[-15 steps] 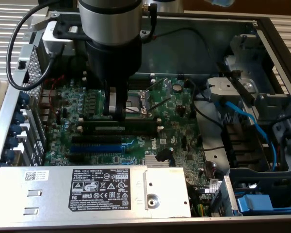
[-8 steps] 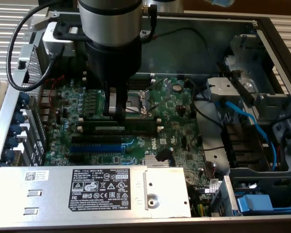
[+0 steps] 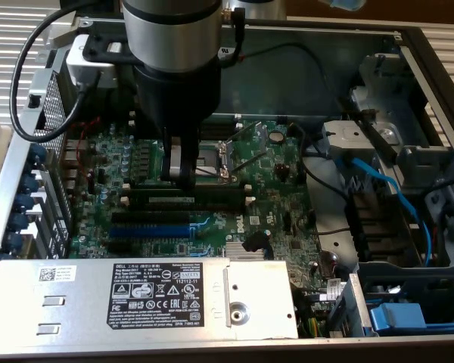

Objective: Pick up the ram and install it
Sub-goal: 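Press down the ram until it locks into place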

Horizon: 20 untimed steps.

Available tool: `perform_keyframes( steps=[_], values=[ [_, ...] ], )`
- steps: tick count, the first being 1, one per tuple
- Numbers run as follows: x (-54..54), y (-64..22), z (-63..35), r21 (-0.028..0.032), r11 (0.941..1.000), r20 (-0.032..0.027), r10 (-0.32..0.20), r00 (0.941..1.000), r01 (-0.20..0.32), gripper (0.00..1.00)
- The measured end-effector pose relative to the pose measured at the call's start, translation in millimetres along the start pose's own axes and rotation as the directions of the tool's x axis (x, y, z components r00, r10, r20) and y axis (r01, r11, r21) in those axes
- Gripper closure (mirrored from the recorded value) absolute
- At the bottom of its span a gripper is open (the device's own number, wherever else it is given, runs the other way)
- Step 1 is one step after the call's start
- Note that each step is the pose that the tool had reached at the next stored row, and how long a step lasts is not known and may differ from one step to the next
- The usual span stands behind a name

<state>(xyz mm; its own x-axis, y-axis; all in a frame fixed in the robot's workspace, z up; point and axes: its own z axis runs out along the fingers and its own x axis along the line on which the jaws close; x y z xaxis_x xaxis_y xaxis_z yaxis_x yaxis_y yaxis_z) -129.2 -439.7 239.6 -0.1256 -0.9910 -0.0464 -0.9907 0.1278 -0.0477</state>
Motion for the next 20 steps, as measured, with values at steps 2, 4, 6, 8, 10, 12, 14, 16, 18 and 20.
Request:
perform_keyframes(
  steps=[2,4,6,8,10,12,14,16,18,20],
  values=[
    [0.0,0.0,0.3,-0.0013,1.0,-0.0001,0.0,1.0,0.0,0.89],
    [0.0,0.0,0.5,-0.0026,1.0,-0.0003,0.0,1.0,0.0,0.89],
    [0.0,0.1,0.9,-0.0031,1.0,-0.0003,0.0,1.0,0.0,0.89],
    [0.0,-0.1,1.1,-0.004,1.0,-0.0001,0.0,1.0,0.0,0.89],
    [0.0,-0.4,1.4,-0.0048,1.0,0.0004,0.0,1.0,0.0,0.89],
    [-0.1,-0.9,1.6,-0.0063,1.0,0.0009,0.0,1.0,0.0,0.89],
    [-0.1,-1.1,1.7,-0.008,1.0,0.0011,0.0,1.0,0.0,0.89],
    [-0.2,-1.6,2.1,-0.0112,0.9999,0.0013,0.0,1.0,0.0,0.89],
    [-0.2,-2.4,2.3,-0.0166,0.9999,0.0006,0.001,1.0,-0.001,0.89],
    [-0.4,-4.0,2.6,-0.0217,0.9998,0.0004,0.001,1.0,-0.001,0.89]
  ],
)
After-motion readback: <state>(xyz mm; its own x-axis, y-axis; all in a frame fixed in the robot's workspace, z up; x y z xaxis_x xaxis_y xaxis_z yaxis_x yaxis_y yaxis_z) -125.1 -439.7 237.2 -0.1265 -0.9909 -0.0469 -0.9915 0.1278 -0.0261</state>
